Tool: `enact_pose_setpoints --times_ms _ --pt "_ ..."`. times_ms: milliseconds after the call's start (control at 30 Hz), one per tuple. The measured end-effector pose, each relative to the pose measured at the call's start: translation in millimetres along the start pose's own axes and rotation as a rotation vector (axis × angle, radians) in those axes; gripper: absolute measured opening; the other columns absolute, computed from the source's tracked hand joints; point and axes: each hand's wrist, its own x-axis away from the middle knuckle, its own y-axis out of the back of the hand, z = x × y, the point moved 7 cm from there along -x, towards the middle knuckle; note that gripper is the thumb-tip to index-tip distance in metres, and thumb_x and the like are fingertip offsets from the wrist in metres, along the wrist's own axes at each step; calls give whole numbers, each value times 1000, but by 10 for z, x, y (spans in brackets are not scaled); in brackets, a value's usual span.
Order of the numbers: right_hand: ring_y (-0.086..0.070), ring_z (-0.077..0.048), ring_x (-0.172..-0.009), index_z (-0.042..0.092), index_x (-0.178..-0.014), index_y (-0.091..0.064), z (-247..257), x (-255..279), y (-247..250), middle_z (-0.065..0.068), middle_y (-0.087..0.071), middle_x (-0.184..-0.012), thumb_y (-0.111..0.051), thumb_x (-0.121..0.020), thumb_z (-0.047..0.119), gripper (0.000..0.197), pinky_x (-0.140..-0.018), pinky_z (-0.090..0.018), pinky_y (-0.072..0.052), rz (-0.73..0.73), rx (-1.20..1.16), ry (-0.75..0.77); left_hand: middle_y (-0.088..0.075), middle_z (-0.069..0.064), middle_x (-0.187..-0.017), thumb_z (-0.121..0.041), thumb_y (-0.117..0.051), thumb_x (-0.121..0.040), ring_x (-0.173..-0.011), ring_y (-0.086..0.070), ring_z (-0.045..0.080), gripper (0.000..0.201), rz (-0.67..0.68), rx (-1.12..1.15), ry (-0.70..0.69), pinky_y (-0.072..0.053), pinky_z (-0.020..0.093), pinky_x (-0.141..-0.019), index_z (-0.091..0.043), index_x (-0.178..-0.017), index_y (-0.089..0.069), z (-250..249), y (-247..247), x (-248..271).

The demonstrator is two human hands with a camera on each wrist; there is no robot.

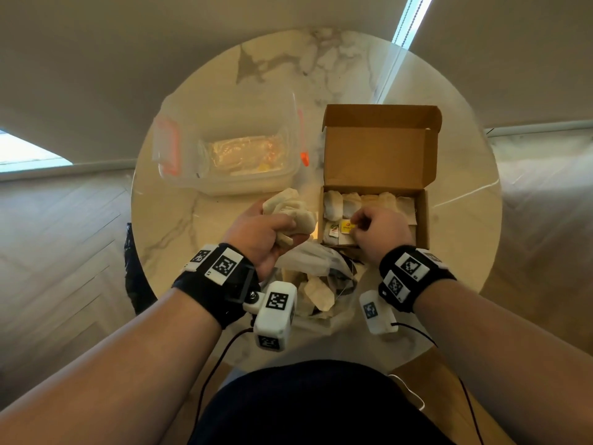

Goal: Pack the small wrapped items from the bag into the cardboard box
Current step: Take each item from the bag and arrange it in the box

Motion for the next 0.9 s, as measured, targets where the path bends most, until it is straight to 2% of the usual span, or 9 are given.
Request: enact_pose_setpoints --times_ms 167,233,300,400,433,533,567,700,900 --pt "-59 -20 -109 29 -115 -72 42 -12 -53 4 -63 -115 -69 -95 26 21 -95 -37 -54 60 125 51 -70 18 -125 15 -61 -92 -107 -75 34 45 5 13 0 -63 41 -81 -10 -130 -63 -2 -26 10" --pt "-58 -18 -105 30 -111 -71 89 2 -11 5 -62 -113 -69 -96 32 15 -87 -32 -52 58 132 89 -71 18 -124 14 -64 -92 -106 -76 35 44 23 14 2 -63 42 -81 -10 -130 -62 13 -74 17" --pt "-60 -15 -94 30 -99 -69 188 78 136 7 -65 -100 -64 -99 44 14 -74 -29 -48 41 29 134 -73 18 -120 12 -66 -91 -102 -77 33 43 31 19 -1 -64 42 -82 -8 -129 -61 13 -127 20" --pt "-62 -19 -83 19 -93 -71 404 288 436 0 -68 -84 -57 -102 50 35 -74 -44 -55 5 -226 272 -76 16 -111 12 -68 -90 -96 -79 30 41 53 38 -10 -64 41 -79 -6 -127 -62 -2 -239 13" --pt "-62 -17 -81 19 -95 -71 489 379 547 1 -68 -85 -60 -100 49 32 -75 -43 -57 -9 -308 315 -77 16 -110 13 -69 -89 -96 -79 30 41 62 32 -17 -64 40 -78 -5 -126 -62 -7 -279 11" --pt "-62 -10 -81 23 -105 -67 642 548 722 7 -66 -91 -75 -89 46 29 -70 -22 -56 -5 -422 400 -78 18 -110 12 -72 -86 -99 -78 32 44 106 -27 -43 -63 38 -79 -6 -125 -63 -9 -404 24" --pt "-62 -9 -82 24 -106 -67 649 549 737 8 -66 -92 -77 -88 43 28 -70 -20 -55 -7 -407 407 -77 18 -113 10 -75 -85 -101 -78 33 47 120 -66 -51 -62 38 -81 -6 -127 -62 -5 -437 28" --pt "-66 -9 -83 21 -90 -72 547 461 766 7 -71 -88 -82 -87 26 12 -77 -26 -59 20 -415 341 -75 20 -117 4 -84 -77 -99 -77 34 58 125 -201 -77 -60 36 -77 -7 -130 -62 -14 -485 24" --pt "-70 -18 -82 12 -100 -67 498 450 660 -4 -73 -94 -84 -84 10 23 -79 -33 -64 199 -565 299 -76 19 -111 -2 -90 -72 -91 -77 31 58 140 -337 -89 -62 33 -69 -6 -124 -65 -40 -478 22"
